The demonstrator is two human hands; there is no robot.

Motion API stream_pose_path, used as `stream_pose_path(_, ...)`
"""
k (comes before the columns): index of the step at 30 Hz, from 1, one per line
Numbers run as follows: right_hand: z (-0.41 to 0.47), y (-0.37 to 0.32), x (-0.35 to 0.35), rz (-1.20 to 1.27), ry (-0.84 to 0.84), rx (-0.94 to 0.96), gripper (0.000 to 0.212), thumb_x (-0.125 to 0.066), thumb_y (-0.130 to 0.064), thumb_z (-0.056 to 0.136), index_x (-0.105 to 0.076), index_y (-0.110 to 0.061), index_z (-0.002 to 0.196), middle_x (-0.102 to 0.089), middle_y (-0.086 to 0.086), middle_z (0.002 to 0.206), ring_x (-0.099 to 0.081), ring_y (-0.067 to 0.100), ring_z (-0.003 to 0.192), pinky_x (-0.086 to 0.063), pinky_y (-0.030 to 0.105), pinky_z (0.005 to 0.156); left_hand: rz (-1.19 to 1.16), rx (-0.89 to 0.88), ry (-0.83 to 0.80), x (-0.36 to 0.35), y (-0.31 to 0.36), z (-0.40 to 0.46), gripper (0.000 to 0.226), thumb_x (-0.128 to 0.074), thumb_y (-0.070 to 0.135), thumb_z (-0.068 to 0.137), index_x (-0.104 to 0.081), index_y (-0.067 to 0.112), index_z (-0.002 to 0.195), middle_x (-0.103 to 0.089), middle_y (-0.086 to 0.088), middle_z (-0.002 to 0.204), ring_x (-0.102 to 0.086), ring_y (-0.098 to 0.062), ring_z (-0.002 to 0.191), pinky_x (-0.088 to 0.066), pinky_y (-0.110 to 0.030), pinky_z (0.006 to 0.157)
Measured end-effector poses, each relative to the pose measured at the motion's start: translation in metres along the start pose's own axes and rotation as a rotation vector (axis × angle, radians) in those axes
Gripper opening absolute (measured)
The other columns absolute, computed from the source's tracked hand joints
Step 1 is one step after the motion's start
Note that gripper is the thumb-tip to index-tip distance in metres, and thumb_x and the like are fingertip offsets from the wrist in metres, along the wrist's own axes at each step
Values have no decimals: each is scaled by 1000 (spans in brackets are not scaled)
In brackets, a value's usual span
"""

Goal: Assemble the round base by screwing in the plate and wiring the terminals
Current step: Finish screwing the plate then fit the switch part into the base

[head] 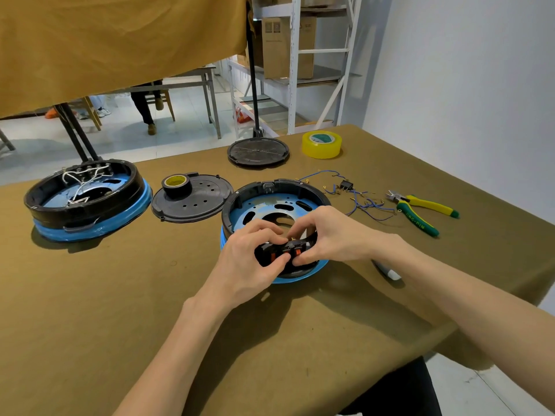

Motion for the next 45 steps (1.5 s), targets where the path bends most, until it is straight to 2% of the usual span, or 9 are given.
stream_pose_path(15,5,5,3,76,-4,-18,30,-88,-26,79,-81,-18,108,-77,-7,88,-68,12,74,-57,32,67,-2,27,34,-2,1,1,22,-78,31,87,-77,26,108,-68,18,111,-61,2,109,-43,-9,97)
stream_pose_path(20,-3,6,-4,35,-5,-23,33,-86,-26,81,-79,-18,112,-75,-11,89,-68,7,80,-53,23,68,-7,20,39,-2,3,1,24,-78,31,86,-78,24,109,-70,16,109,-63,3,107,-49,-14,98)
stream_pose_path(23,-5,5,1,23,-10,-13,44,-84,-35,83,-72,-21,123,-71,-14,105,-65,3,95,-52,20,81,12,17,53,-3,3,0,25,-79,31,86,-76,24,109,-70,17,110,-62,3,107,-46,-17,102)
stream_pose_path(27,-5,7,9,108,27,11,26,-84,-30,85,-78,-22,109,-74,-11,99,-67,11,93,-57,39,83,15,17,54,-3,2,-1,26,-77,36,86,-76,26,109,-69,19,109,-60,6,109,-40,-12,101)
stream_pose_path(31,-5,10,7,135,19,7,22,-83,-32,86,-81,-21,105,-77,-8,98,-70,14,94,-58,45,85,16,20,55,-3,1,-1,24,-78,34,86,-76,26,108,-69,19,109,-61,4,108,-42,-14,101)
stream_pose_path(34,-5,13,8,177,3,-24,24,-83,-30,87,-81,-18,107,-77,-7,100,-70,12,98,-57,37,90,5,20,54,-3,2,0,25,-76,36,85,-77,26,108,-68,21,108,-61,6,109,-41,-8,98)
stream_pose_path(37,1,11,10,182,-54,-52,22,-83,-27,86,-81,-17,106,-78,-8,97,-71,11,94,-54,23,83,3,22,59,-3,4,-1,23,-78,34,86,-77,26,108,-69,19,108,-61,5,108,-44,-16,101)
stream_pose_path(43,9,8,18,133,-138,-88,22,-84,-34,85,-83,-23,104,-78,-7,90,-69,13,82,-50,22,65,10,22,73,-4,5,-1,23,-80,29,86,-77,22,108,-68,15,109,-63,-2,106,-51,-20,97)
stream_pose_path(45,7,9,16,136,-121,-92,22,-84,-35,85,-83,-24,104,-78,-8,91,-69,14,84,-52,26,68,17,15,69,-2,5,-1,25,-81,30,86,-78,21,109,-64,15,107,-61,-3,104,-52,-17,91)
Point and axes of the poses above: each hand's wrist, its own z-axis towards the middle knuckle, its own x-axis out of the back of the hand, y = z × x, the point moved 2 cm from there along z, towards the middle knuckle
